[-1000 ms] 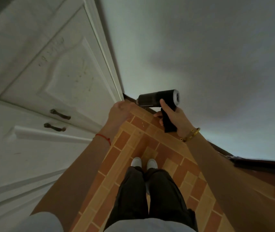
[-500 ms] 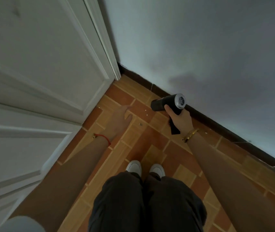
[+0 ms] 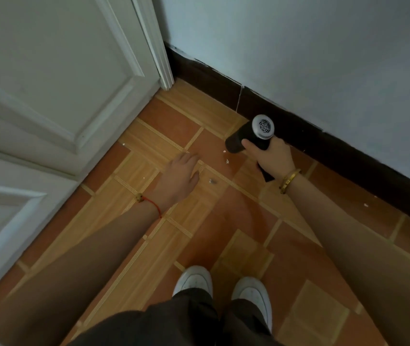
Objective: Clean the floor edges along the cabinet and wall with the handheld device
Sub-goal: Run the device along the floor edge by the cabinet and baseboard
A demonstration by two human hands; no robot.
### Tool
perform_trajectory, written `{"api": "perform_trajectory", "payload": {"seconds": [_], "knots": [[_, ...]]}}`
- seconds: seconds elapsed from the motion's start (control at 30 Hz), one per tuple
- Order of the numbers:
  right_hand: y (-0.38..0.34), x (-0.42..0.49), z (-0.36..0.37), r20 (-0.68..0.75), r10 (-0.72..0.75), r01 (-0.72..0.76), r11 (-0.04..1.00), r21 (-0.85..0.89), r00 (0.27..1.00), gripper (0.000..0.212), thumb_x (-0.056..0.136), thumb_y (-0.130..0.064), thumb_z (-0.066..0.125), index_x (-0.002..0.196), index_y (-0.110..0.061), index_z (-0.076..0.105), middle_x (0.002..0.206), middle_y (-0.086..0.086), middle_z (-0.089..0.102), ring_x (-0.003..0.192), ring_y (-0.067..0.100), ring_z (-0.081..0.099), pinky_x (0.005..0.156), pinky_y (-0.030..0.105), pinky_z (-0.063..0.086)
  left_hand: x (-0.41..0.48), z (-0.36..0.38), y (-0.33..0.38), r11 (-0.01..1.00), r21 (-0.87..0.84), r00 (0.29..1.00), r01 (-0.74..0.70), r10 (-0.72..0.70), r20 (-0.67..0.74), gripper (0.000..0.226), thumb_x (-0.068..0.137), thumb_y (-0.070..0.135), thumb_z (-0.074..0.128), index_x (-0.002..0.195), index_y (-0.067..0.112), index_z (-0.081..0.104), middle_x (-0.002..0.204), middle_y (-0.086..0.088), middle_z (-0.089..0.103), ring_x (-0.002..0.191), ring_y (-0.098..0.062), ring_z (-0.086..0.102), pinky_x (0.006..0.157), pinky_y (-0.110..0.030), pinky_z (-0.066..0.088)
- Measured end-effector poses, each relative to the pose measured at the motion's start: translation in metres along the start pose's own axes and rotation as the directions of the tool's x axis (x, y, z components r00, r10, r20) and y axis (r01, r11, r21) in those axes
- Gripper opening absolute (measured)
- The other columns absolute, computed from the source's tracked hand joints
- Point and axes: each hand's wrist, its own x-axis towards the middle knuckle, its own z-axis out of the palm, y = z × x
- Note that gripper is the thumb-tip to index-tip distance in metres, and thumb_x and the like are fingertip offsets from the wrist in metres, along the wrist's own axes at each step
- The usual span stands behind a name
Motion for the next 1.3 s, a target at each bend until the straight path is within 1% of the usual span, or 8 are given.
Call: {"api": "perform_trajectory", "payload": {"seconds": [0.13,0.33,0.5,0.63,0.77,0.83,1.03,1.3], "knots": [[0.013,0.014,0.016,-0.004,-0.091,0.09,0.992,-0.088,0.996,0.045,0.083,-0.039,0.07,0.116,-0.009,0.064,0.108,0.007,0.07,0.103,0.017,0.064,0.079,0.02,0.042,0.009,0.026,-0.014,0.999,0.048,1.0,-0.012,0.012,0.001,0.056,0.1,0.02,0.046,0.153,0.011,0.03,0.157,-0.01,0.035,0.145,-0.032,0.028,0.117,-0.049,0.027],[0.02,0.018,0.026,0.028,-0.117,0.12,0.98,-0.16,0.993,0.039,0.083,-0.043,0.069,0.105,-0.01,0.065,0.088,0.004,0.067,0.088,0.019,0.066,0.071,0.026,0.047,0.015,0.041,-0.02,0.996,0.089,1.0,0.006,-0.007,0.009,0.056,0.102,0.022,0.042,0.154,0.012,0.025,0.161,-0.009,0.028,0.148,-0.033,0.022,0.119,-0.049,0.022],[0.026,0.015,0.017,0.048,-0.108,0.116,0.967,-0.225,0.993,0.045,0.08,-0.047,0.069,0.107,-0.011,0.063,0.092,0.001,0.066,0.091,0.014,0.063,0.075,0.026,0.048,0.01,0.049,-0.018,0.996,0.095,1.0,0.002,-0.004,0.014,0.056,0.101,0.021,0.041,0.155,0.012,0.024,0.161,-0.009,0.027,0.148,-0.032,0.023,0.119,-0.05,0.022],[0.028,0.011,0.009,0.141,-0.104,0.141,0.948,-0.287,0.985,0.032,0.083,-0.045,0.067,0.097,-0.018,0.058,0.067,-0.01,0.053,0.078,0.018,0.06,0.077,0.031,0.051,0.007,0.055,-0.02,0.994,0.108,1.0,0.001,-0.004,0.028,0.056,0.102,0.022,0.04,0.155,0.013,0.024,0.162,-0.009,0.026,0.148,-0.033,0.022,0.119,-0.052,0.022],[0.033,0.008,0.011,0.117,-0.13,0.158,0.949,-0.272,0.985,0.038,0.08,-0.05,0.066,0.1,-0.019,0.06,0.079,-0.004,0.059,0.092,0.028,0.066,0.086,0.043,0.054,0.003,0.056,-0.023,0.993,0.116,1.0,0.024,-0.026,0.015,0.056,0.102,0.022,0.041,0.154,0.013,0.024,0.161,-0.009,0.027,0.148,-0.034,0.021,0.119,-0.053,0.021],[0.031,0.009,0.015,0.136,-0.135,0.167,0.95,-0.264,0.981,0.034,0.08,-0.05,0.067,0.097,-0.021,0.059,0.075,-0.007,0.058,0.089,0.023,0.064,0.085,0.038,0.054,-0.001,0.056,-0.025,0.993,0.111,0.999,0.042,-0.041,-0.01,0.056,0.102,0.023,0.042,0.154,0.013,0.024,0.161,-0.009,0.026,0.149,-0.034,0.02,0.12,-0.052,0.02],[0.006,0.01,0.05,0.237,-0.207,0.253,0.949,-0.185,0.949,0.022,0.084,-0.039,0.068,0.085,-0.02,0.057,0.062,-0.015,0.053,0.06,-0.003,0.053,0.056,0.015,0.04,-0.021,0.054,-0.044,0.983,0.099,0.986,0.158,-0.151,-0.07,0.059,0.101,0.025,0.043,0.154,0.009,0.023,0.161,-0.012,0.025,0.149,-0.033,0.02,0.12,-0.052,0.02],[-0.033,0.01,0.12,0.325,-0.334,0.384,0.917,-0.105,0.885,0.037,0.083,-0.04,0.07,0.104,-0.011,0.064,0.071,-0.014,0.055,0.071,0.007,0.056,0.06,0.01,0.039,-0.07,0.042,-0.083,0.908,0.035,0.897,0.418,-0.407,-0.171,0.064,0.097,0.019,0.047,0.154,0.008,0.019,0.16,-0.014,0.023,0.149,-0.033,0.019,0.121,-0.053,0.019]]}}
